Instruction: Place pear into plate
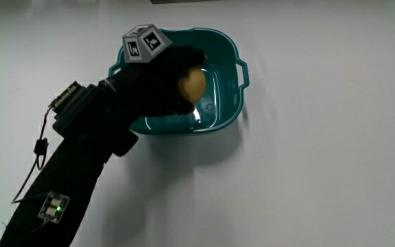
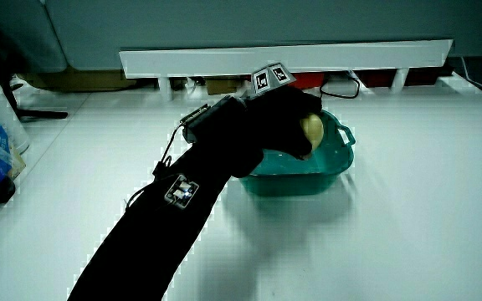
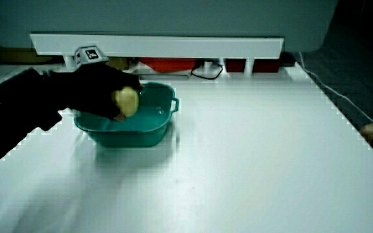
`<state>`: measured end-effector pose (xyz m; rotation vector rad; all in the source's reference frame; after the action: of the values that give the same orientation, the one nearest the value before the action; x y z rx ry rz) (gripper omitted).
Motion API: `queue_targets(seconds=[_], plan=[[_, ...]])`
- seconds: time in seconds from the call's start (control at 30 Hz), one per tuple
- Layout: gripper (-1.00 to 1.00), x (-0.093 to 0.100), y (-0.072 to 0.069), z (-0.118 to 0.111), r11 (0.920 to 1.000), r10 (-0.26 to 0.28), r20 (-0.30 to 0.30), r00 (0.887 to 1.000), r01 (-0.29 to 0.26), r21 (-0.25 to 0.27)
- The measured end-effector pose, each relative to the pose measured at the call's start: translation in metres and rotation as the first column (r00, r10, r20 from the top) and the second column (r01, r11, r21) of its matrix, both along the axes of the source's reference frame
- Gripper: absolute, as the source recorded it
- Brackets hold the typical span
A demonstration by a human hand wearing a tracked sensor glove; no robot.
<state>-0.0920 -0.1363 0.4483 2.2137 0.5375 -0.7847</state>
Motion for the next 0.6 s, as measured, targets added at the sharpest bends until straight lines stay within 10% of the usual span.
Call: queue_targets(seconds=[0.23,0.6], plan=[[0.0,-0.023,-0.01,0.014,0.9898,-0.121,0.115,0.986,0.129,-0.06],[0.0,-0.017,-0.004,0.035,0.9901,-0.113,0.269,0.956,0.131,-0.051]])
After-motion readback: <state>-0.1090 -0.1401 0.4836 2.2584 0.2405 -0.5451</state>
